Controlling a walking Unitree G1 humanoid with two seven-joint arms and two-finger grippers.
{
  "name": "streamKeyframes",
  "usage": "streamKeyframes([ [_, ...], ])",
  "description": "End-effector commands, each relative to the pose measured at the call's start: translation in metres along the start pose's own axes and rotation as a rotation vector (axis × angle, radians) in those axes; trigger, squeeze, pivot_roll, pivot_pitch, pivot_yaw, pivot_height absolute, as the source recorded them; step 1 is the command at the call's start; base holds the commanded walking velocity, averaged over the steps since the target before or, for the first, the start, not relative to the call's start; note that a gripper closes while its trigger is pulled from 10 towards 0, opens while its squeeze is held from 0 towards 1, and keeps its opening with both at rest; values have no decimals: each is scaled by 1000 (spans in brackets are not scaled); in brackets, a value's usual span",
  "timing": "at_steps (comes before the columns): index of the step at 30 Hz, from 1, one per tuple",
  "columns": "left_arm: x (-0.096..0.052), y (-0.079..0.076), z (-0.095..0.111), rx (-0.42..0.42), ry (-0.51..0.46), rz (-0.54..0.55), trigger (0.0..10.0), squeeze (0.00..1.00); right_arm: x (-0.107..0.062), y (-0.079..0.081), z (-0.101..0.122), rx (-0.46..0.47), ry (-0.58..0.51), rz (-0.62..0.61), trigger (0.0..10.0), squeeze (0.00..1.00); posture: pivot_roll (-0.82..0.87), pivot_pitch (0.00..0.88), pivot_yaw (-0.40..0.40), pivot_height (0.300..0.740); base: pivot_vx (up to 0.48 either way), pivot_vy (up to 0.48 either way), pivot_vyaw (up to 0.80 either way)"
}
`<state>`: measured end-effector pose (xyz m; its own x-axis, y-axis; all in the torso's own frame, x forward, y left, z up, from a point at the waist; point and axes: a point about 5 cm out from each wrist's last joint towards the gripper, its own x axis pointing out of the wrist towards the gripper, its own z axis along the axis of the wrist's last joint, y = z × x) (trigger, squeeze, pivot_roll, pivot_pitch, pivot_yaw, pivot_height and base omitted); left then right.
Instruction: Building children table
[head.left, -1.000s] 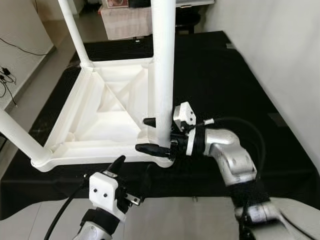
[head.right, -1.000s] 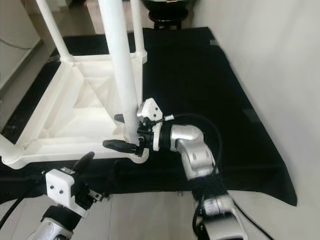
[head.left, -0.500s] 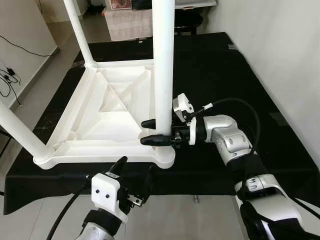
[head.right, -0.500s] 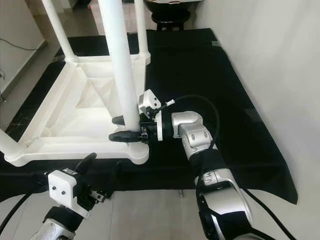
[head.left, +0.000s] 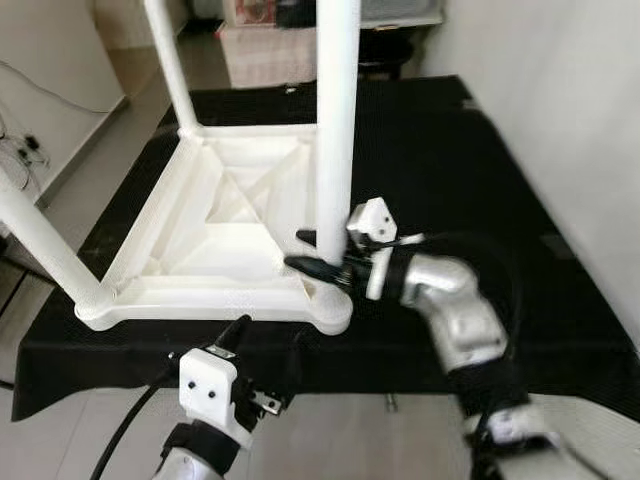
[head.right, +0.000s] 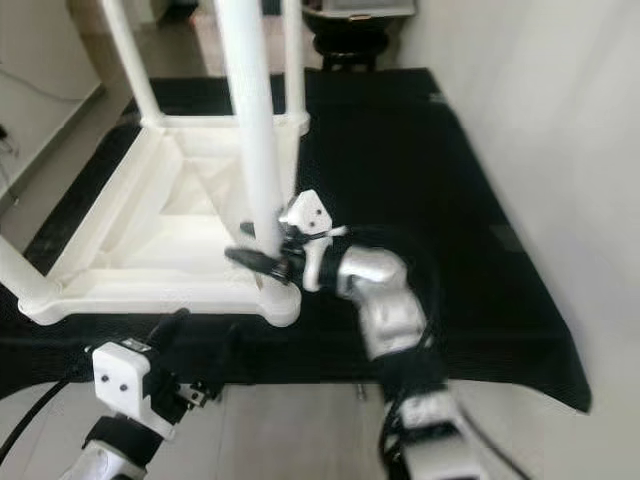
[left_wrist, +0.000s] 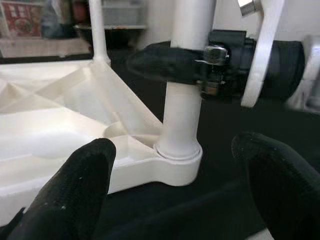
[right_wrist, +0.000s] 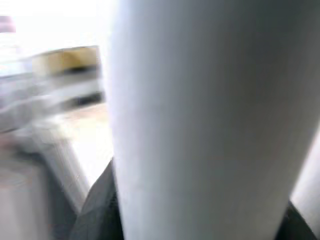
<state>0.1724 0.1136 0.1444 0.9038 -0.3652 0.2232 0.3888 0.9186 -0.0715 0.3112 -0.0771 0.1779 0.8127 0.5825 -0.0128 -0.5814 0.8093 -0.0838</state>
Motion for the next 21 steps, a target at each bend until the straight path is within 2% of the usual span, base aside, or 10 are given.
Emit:
streamKeyframes([
  [1, -2, 2, -1, 6, 10, 5, 10000, 0, -12, -4, -31, 49, 221, -160, 0, 0, 0, 145, 45, 740, 0, 0, 0],
  [5, 0, 0, -2, -1, 11, -10, 10000, 0, 8, -11, -24, 6, 187, -131, 0, 0, 11, 129, 23, 740, 0, 0, 0],
  [8, 0, -1, -2, -1, 10, -9, 10000, 0, 11, -12, -23, 3, 181, -128, 0, 0, 10, 130, 23, 740, 0, 0, 0],
  [9, 0, -1, -2, 2, 8, -1, 10000, 0, 15, -8, -18, -1, 178, -82, 10000, 0, 17, 129, 18, 740, 0, 0, 0],
  [13, 0, -1, -2, 3, 6, 6, 10000, 0, 19, -1, -11, 10, 162, -19, 10000, 0, 13, 131, 17, 740, 0, 0, 0],
  [14, 1, -2, -2, -1, 4, 2, 10000, 0, 26, 7, 3, 43, 74, 120, 10000, 1000, 11, 131, 17, 740, 0, 0, 0],
  [15, 1, -2, -2, -1, 4, 2, 10000, 0, 26, 7, 3, 43, 74, 120, 10000, 1000, 11, 131, 17, 740, 0, 0, 0],
  [18, 2, -2, -2, -5, 4, -2, 10000, 0, 28, 13, 22, 64, -30, 281, 10000, 1000, 2, 131, 17, 740, 0, 0, 0],
  [20, 3, -3, -3, -7, 4, -4, 10000, 0, 27, 10, 32, 12, -58, 534, 10000, 1000, 0, 129, 20, 740, 0, 0, 0],
  [21, 3, -3, -3, -7, 4, -4, 10000, 0, 27, 10, 32, 12, -58, 534, 10000, 1000, 0, 129, 20, 740, 0, 0, 0],
])
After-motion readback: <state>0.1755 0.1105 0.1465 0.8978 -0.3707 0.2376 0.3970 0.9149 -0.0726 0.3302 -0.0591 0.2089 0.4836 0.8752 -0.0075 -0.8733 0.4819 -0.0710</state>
